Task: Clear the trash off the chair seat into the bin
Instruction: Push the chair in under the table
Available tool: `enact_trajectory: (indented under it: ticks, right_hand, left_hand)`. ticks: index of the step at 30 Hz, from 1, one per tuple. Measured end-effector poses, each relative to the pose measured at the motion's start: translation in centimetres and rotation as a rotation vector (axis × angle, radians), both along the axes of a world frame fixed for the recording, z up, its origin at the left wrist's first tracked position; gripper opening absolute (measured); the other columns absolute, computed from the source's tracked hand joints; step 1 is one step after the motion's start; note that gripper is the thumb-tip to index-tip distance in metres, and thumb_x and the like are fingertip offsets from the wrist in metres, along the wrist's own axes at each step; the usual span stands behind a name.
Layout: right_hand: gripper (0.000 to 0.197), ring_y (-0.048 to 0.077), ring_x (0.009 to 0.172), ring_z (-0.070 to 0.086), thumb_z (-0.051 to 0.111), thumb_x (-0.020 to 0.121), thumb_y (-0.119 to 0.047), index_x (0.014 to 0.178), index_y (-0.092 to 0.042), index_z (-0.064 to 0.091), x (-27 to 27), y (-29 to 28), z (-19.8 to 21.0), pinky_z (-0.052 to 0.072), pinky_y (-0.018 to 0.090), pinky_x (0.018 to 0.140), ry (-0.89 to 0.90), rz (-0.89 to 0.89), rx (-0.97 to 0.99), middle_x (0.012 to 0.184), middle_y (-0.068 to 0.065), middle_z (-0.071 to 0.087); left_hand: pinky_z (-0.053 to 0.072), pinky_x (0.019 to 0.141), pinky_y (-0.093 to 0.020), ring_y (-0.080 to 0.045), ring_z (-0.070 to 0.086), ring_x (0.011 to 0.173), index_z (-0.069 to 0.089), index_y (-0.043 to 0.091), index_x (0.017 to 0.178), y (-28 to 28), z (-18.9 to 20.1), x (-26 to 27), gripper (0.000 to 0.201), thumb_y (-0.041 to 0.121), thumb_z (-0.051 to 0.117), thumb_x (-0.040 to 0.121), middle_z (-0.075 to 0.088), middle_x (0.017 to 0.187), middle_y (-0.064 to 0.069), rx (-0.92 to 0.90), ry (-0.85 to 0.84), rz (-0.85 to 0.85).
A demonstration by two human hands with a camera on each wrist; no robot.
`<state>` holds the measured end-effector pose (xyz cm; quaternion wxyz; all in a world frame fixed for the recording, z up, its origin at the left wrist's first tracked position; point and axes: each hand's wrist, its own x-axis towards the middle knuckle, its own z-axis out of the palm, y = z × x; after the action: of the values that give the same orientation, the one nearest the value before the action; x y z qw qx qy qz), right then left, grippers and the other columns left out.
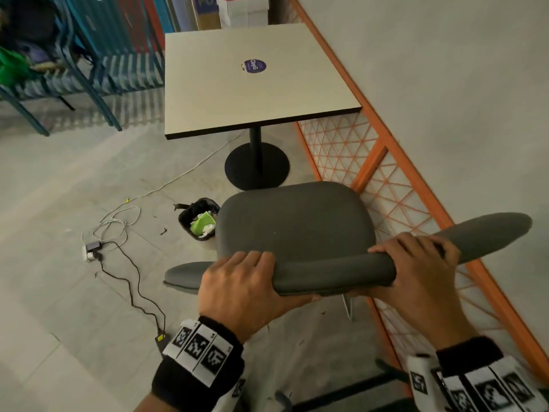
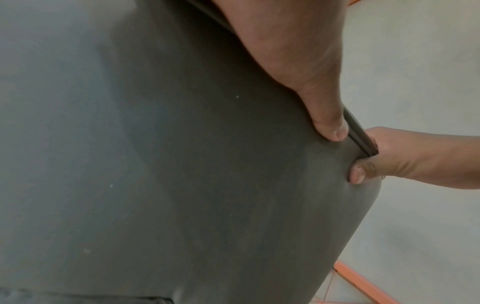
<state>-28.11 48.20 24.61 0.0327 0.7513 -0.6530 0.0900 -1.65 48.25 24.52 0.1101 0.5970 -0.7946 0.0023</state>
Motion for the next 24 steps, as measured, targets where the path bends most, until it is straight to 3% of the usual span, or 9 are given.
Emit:
enact_trajectory:
  ticks: [10,15,24]
  right_hand:
    - [0.071,0.021,0.102,0.053,0.055,0.055,-0.086,0.101,-0.031,0.058,0.2,-8.9,0.4,0.029,0.047,0.098,-0.001,0.028,0.042,0.102,-0.005,0.059]
    - [0.073,0.019,0.104,0.050,0.053,0.053,-0.088,0.102,-0.034,0.056,0.8,-15.9,0.2,0.028,0.046,0.099,-0.018,0.028,0.060,0.105,-0.007,0.057]
    - [0.080,0.025,0.111,0.052,0.058,0.053,-0.087,0.108,-0.028,0.057,4.5,-30.1,-0.6,0.029,0.050,0.099,-0.037,0.044,0.029,0.114,-0.001,0.060]
  left_hand:
    - [0.045,0.053,-0.026,-0.015,0.060,0.059,0.060,0.024,0.068,-7.8,1.2,-0.2,0.078,0.097,0.031,0.064,0.061,0.062,0.009,-0.041,-0.018,0.058]
    - [0.027,0.051,-0.022,-0.010,0.039,0.051,0.047,0.026,0.061,-13.9,1.7,0.3,0.075,0.099,0.030,0.061,0.045,0.056,0.011,-0.110,-0.079,0.072]
    - [0.034,0.052,-0.024,-0.017,0.054,0.053,0.055,0.022,0.064,-27.9,1.3,3.7,0.084,0.102,0.029,0.056,0.054,0.055,0.006,-0.118,-0.077,0.115]
